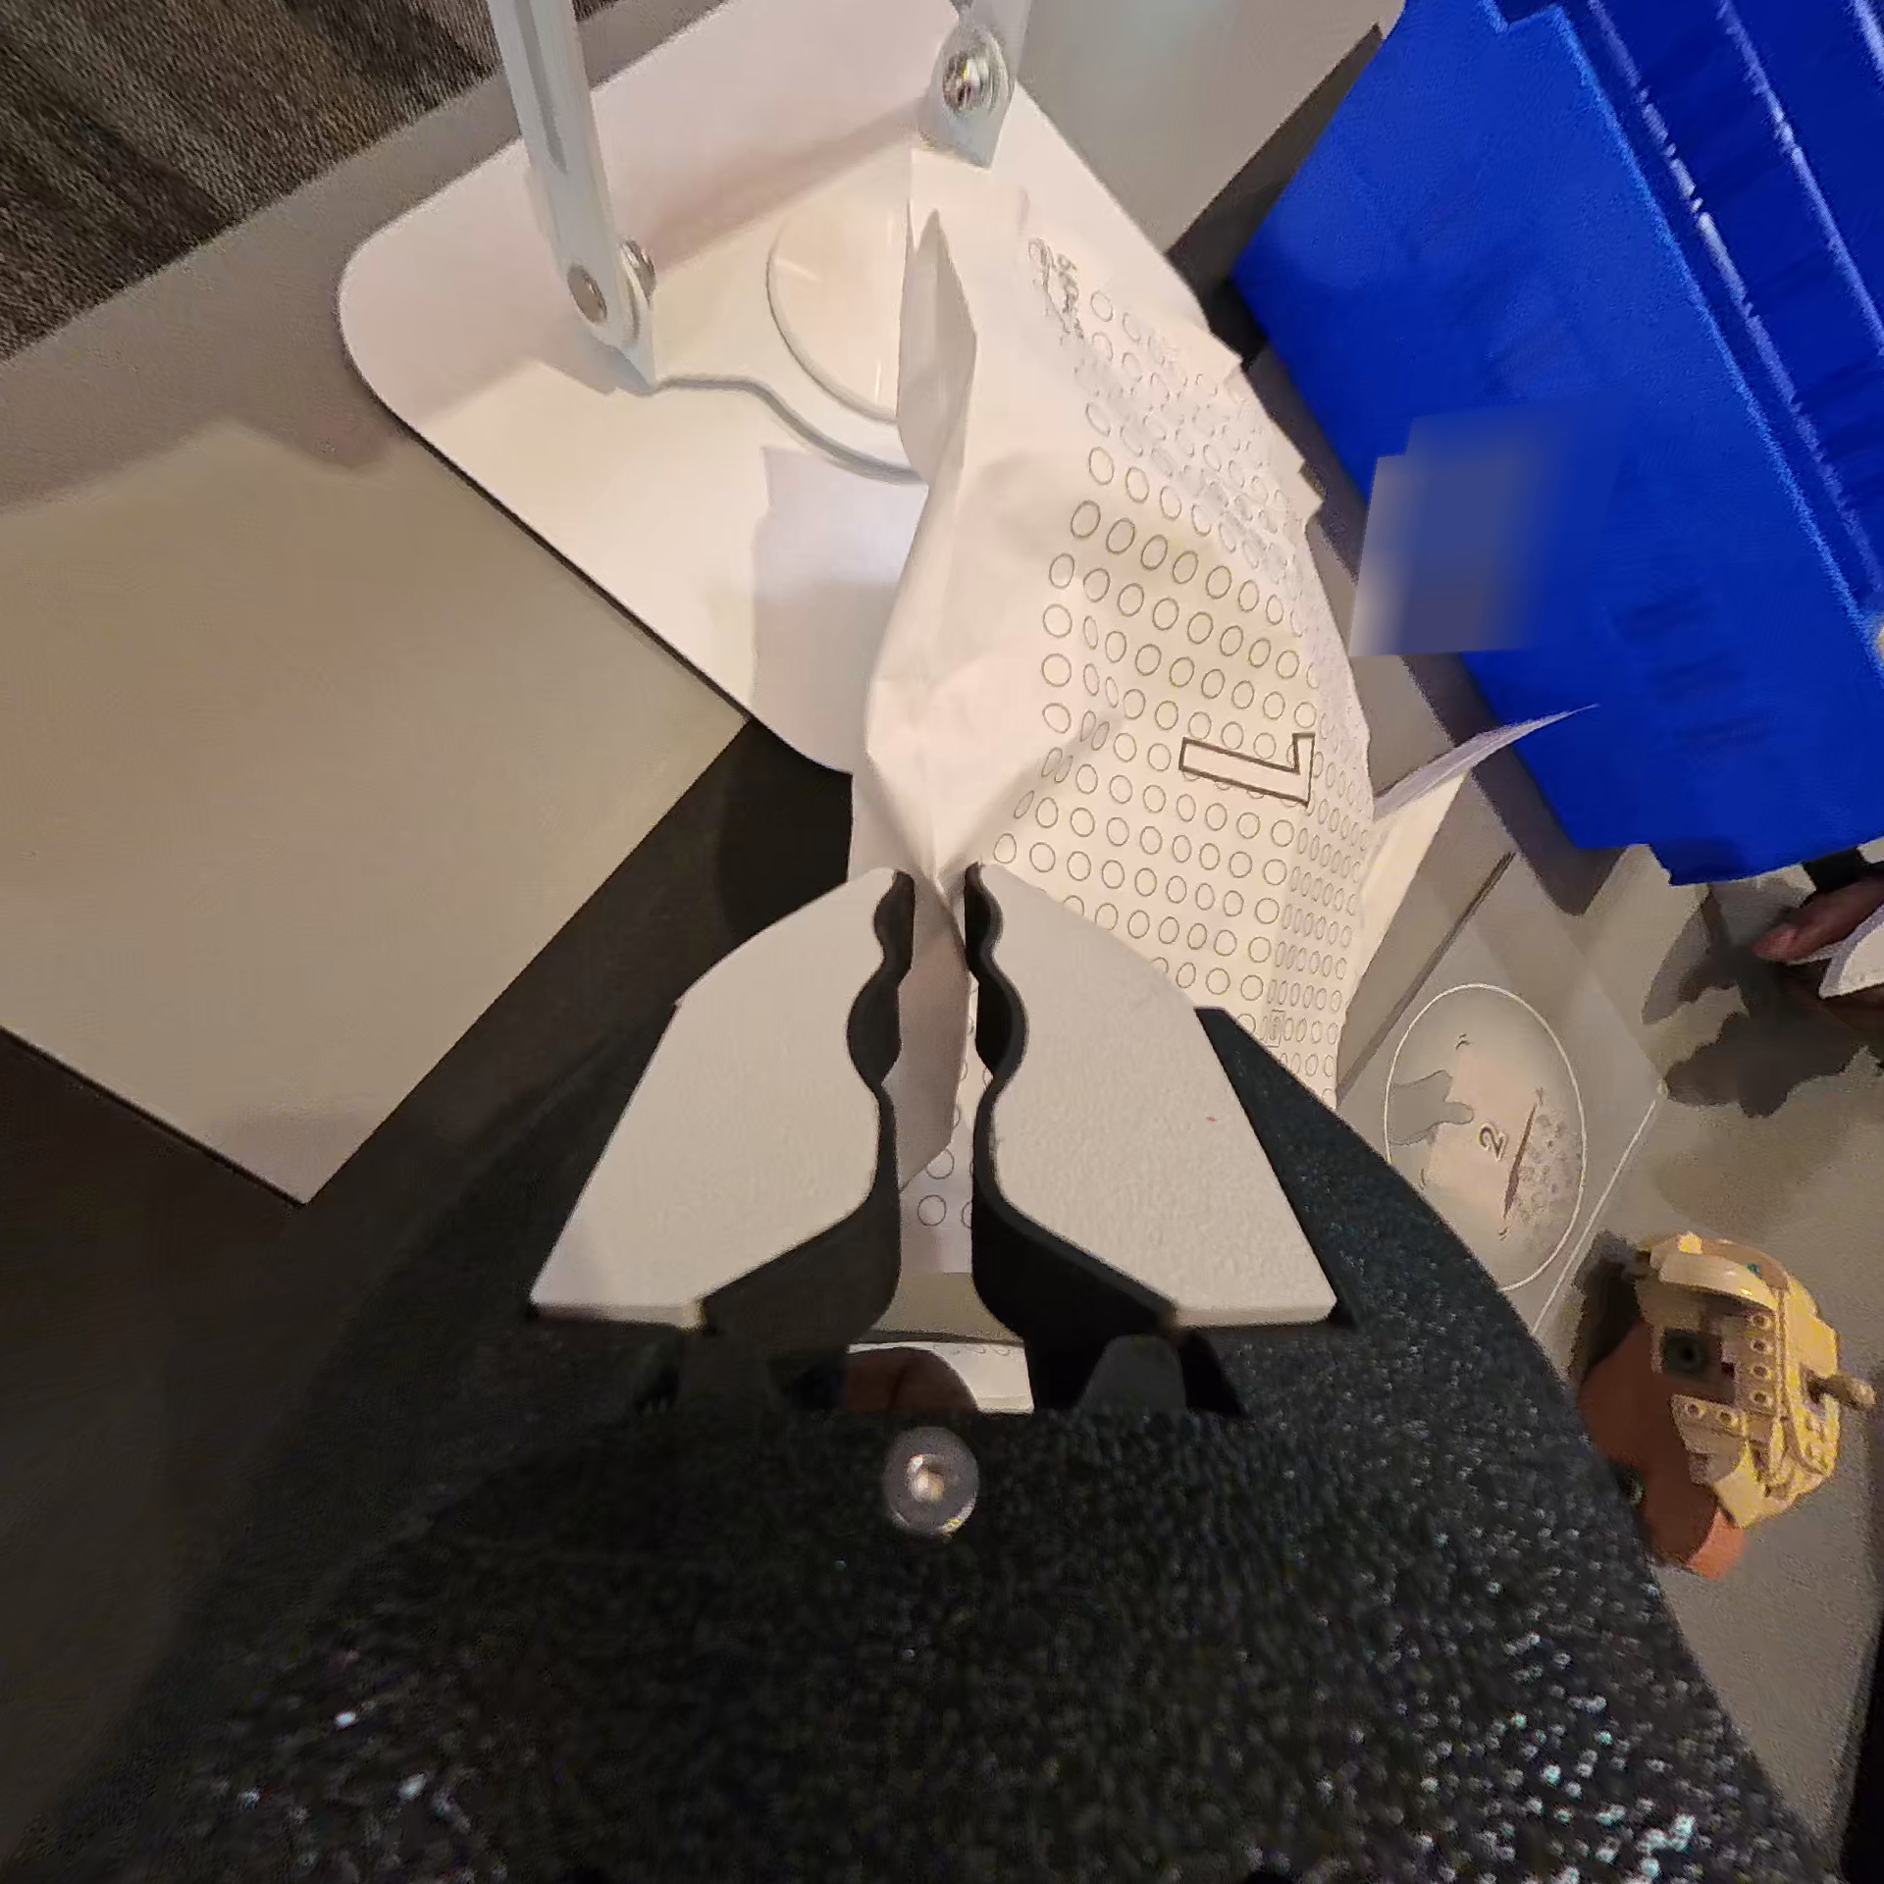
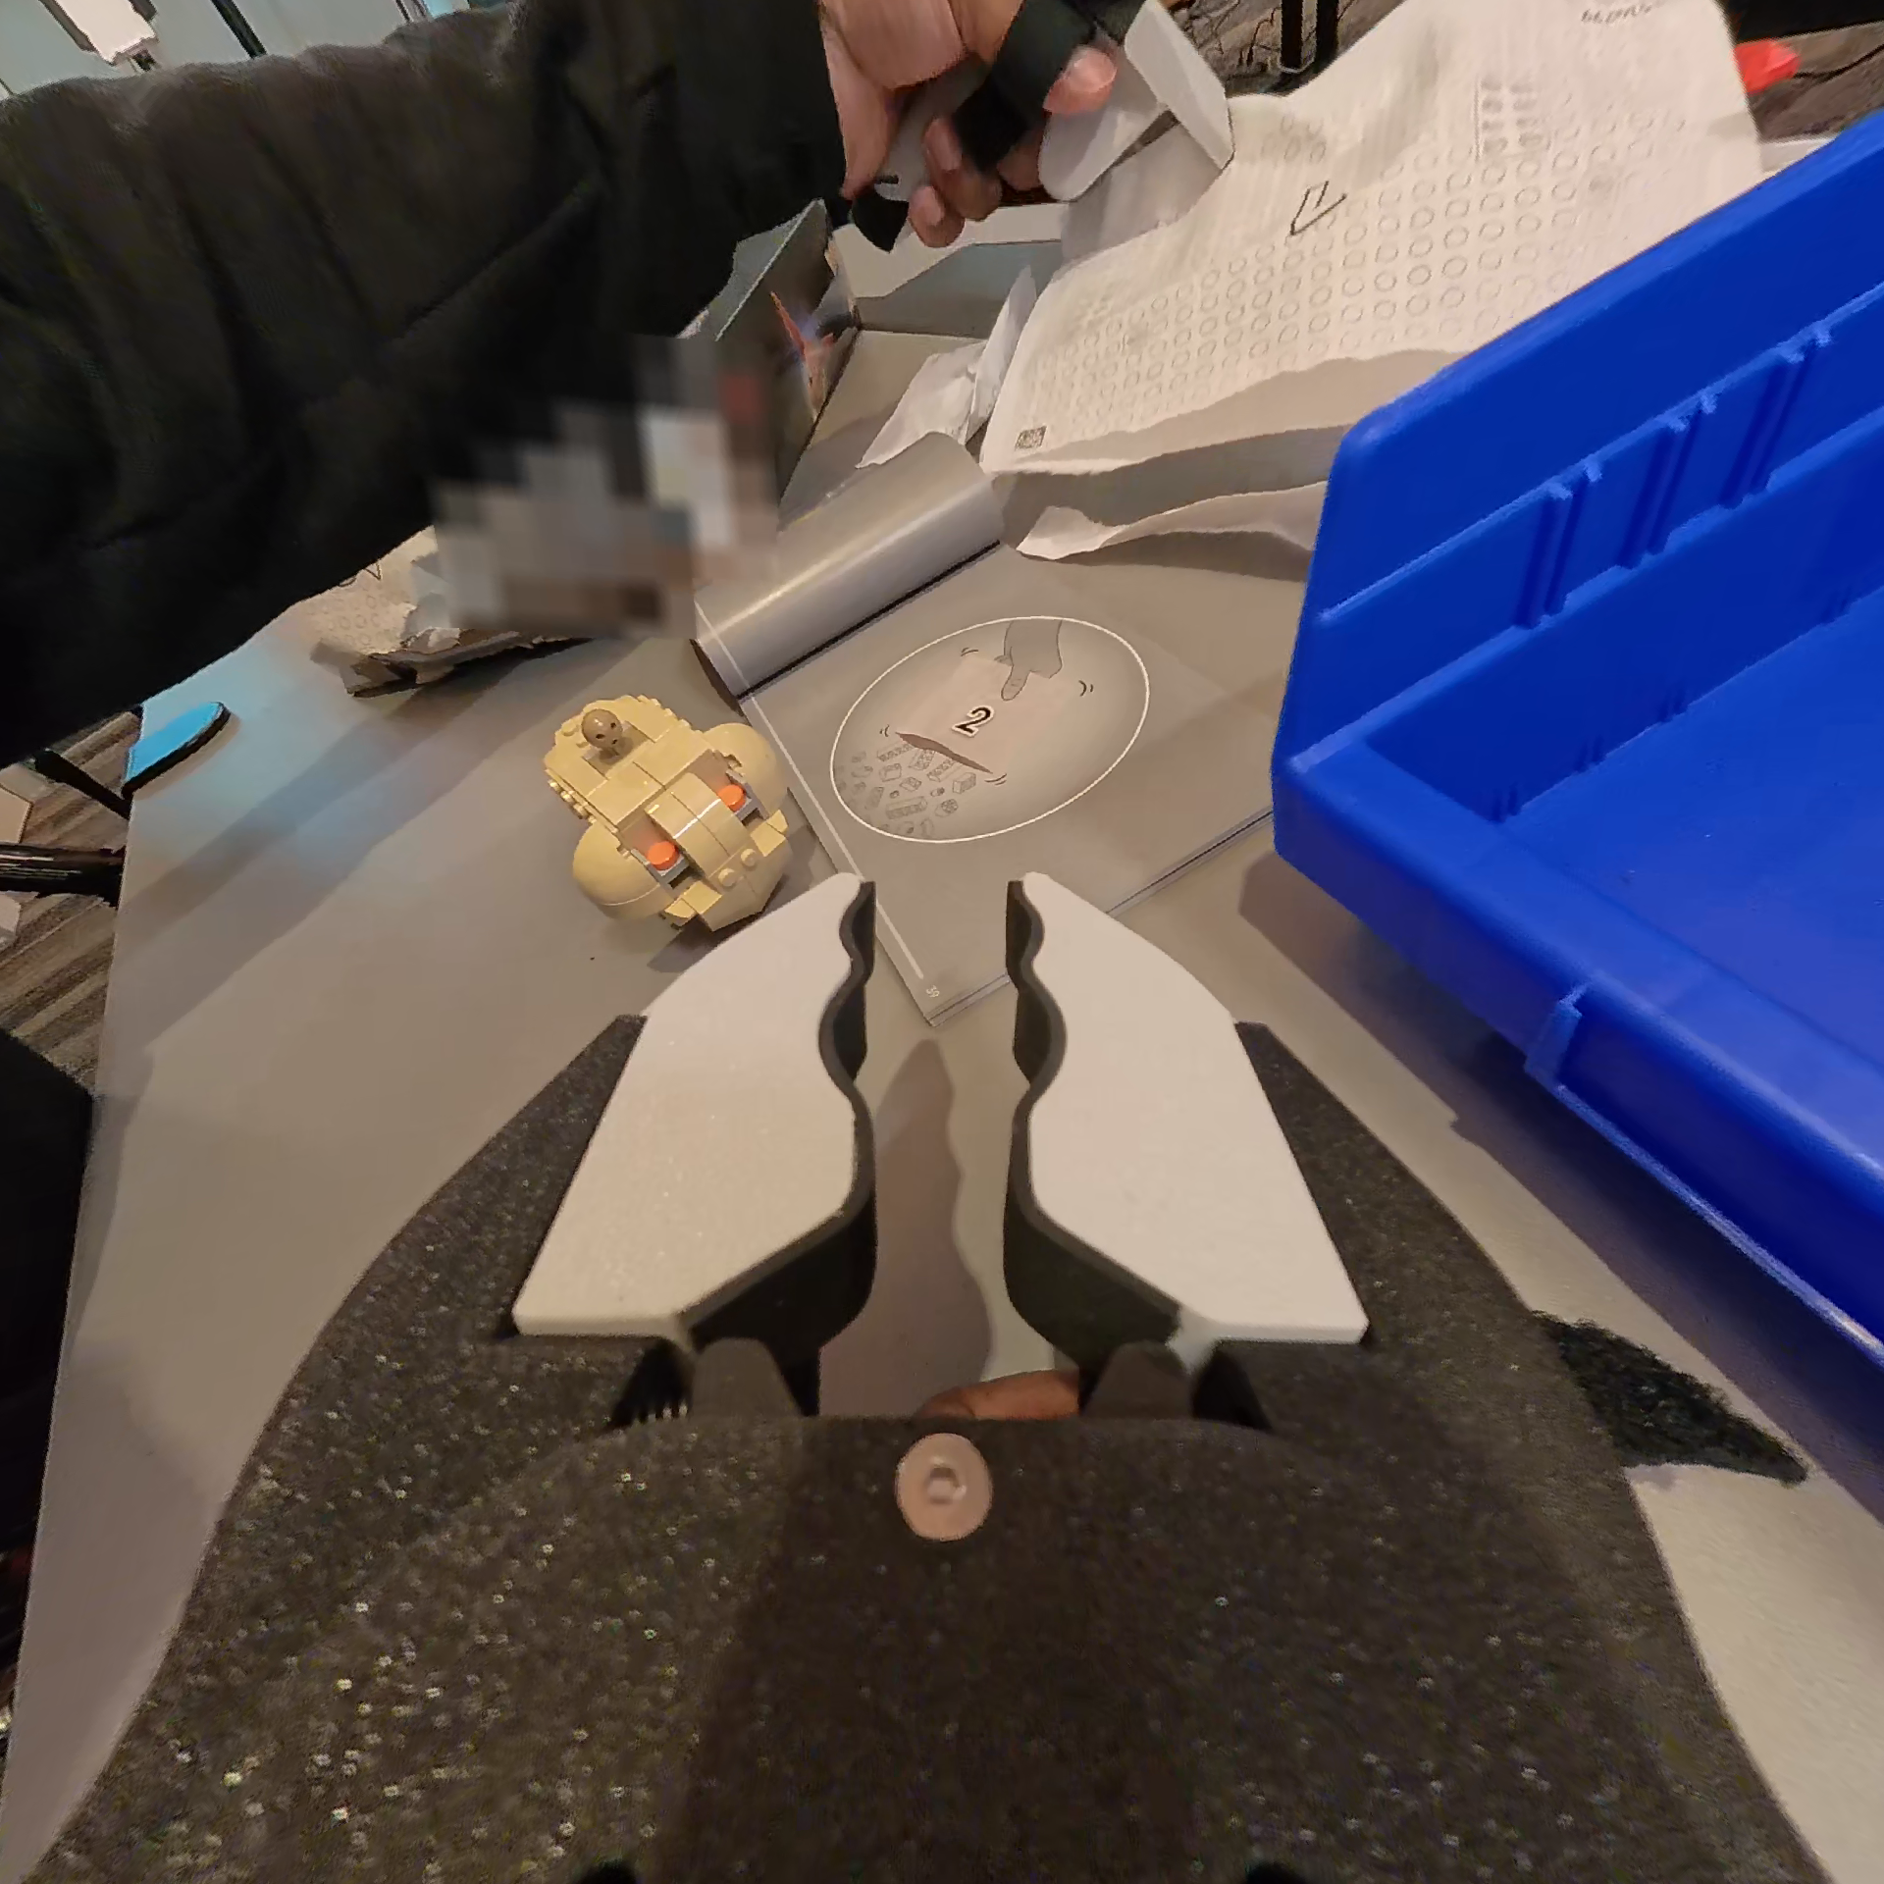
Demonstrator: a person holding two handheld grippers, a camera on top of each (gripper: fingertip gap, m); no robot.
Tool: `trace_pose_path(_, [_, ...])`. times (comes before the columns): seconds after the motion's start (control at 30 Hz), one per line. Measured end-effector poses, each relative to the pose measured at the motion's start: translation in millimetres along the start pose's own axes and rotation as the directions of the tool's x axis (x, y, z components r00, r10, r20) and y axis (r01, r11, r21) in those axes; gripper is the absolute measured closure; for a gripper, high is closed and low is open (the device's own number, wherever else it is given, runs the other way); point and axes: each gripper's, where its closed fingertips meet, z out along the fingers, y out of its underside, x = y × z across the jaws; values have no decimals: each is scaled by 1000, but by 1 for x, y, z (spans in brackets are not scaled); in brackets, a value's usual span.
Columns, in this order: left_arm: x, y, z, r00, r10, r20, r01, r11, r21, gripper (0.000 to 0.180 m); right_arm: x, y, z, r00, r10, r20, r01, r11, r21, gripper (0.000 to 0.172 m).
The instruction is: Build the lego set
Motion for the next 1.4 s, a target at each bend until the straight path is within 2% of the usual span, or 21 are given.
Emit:
trace_pose_path(0.4, [2,-7,-20,996,-91,-8,91,989,118,171,0,0,0,1000,-5,-2,5,1000,-3,147])
trace_pose_path(1.0, [-4,4,-13,991,-128,27,125,988,93,171,0,2,-3,1000,-3,-10,3,1000,-7,147])
trace_pose_path(1.17, [-5,9,-7,989,-140,47,137,988,69,171,8,7,-22,999,35,-18,-35,999,-12,145])
trace_pose_path(1.4, [-9,17,2,982,-169,89,165,985,44,171,28,13,-75,995,97,-22,-96,994,51,145])
